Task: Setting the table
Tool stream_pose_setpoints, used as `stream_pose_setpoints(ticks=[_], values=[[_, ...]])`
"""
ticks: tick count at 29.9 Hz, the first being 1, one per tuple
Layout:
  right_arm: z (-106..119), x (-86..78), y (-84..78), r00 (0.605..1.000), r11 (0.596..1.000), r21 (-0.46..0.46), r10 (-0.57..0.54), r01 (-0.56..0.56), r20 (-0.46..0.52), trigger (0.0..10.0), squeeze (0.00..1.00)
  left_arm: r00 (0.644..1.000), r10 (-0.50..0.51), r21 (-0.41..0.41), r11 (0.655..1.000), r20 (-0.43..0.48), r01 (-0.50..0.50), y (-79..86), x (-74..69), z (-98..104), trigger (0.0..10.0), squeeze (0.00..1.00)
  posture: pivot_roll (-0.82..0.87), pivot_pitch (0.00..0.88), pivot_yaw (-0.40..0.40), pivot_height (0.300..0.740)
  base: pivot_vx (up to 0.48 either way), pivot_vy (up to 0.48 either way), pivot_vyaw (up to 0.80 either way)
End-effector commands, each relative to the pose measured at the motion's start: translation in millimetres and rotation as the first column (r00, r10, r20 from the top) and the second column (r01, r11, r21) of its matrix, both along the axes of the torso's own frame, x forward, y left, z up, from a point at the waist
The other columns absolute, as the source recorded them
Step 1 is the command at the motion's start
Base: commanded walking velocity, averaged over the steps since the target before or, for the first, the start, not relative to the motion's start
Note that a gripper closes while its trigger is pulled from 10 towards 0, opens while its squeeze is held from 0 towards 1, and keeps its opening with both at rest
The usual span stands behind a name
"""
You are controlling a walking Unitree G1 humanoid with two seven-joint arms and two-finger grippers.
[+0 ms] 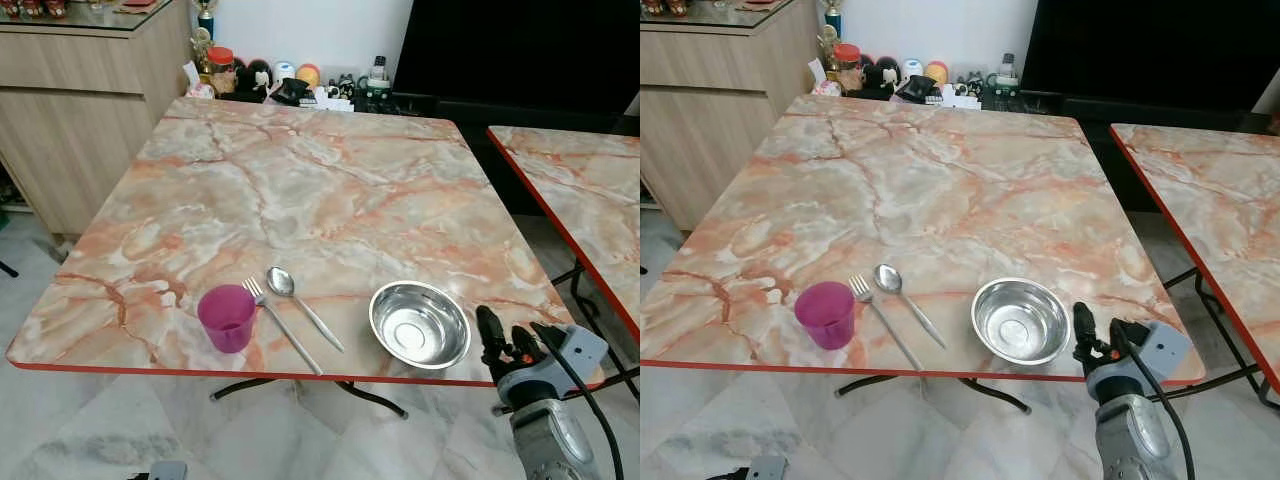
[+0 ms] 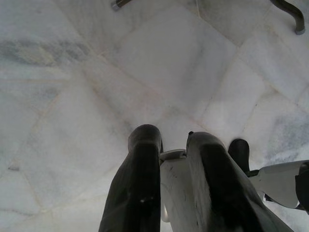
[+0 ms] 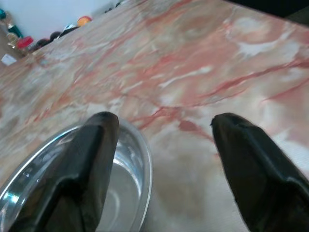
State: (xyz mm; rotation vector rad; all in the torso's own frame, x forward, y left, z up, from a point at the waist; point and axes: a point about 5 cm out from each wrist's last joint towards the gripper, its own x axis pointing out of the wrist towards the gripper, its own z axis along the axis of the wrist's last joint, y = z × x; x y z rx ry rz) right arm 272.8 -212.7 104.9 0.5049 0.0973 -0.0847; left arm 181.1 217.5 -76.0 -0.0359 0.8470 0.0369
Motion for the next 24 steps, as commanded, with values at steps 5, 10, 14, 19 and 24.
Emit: stream_pose_setpoints(ticks=[5, 10, 14, 19, 24], values=[[-8.5, -3.0, 1.6, 0.998, 0.998, 0.035, 0.051, -0.05, -0.048, 10.0, 0.0, 1.0, -0.006, -0.004, 1.0, -0.017, 0.006, -2.2, -4.4, -2.7, 10.0, 0.0, 0.05, 0.081, -0.078, 0.74, 0.0, 0.0, 0.0], [-13.4, -2.9, 8.4, 0.992, 0.994, 0.05, 0.102, -0.098, -0.077, 10.0, 0.0, 1.0, -0.017, -0.005, 1.0, -0.01, 0.017, -2.3, -1.8, -1.4, 10.0, 0.0, 0.05, 0.073, -0.075, 0.74, 0.0, 0.0, 0.0], [-14.9, -2.4, 9.9, 0.99, 0.993, 0.058, 0.109, -0.105, -0.086, 10.0, 0.0, 1.0, -0.02, -0.006, 1.0, -0.009, 0.02, -2.4, -1.4, -1.2, 10.0, 0.0, 0.05, 0.073, -0.076, 0.74, 0.0, 0.0, 0.0], [-14.2, -1.0, 11.1, 0.989, 0.991, 0.069, 0.123, -0.117, -0.086, 10.0, 0.0, 1.0, -0.022, -0.007, 1.0, -0.007, 0.022, -3.1, -0.6, -0.9, 10.0, 0.0, 0.06, 0.085, -0.076, 0.74, 0.0, 0.0, 0.0], [-17.3, -1.2, 11.9, 0.987, 0.99, 0.07, 0.127, -0.12, -0.101, 10.0, 0.0, 1.0, -0.018, -0.006, 1.0, -0.008, 0.018, -3.2, -0.7, -1.1, 10.0, 0.0, 0.06, 0.093, -0.076, 0.74, 0.0, 0.0, 0.0]])
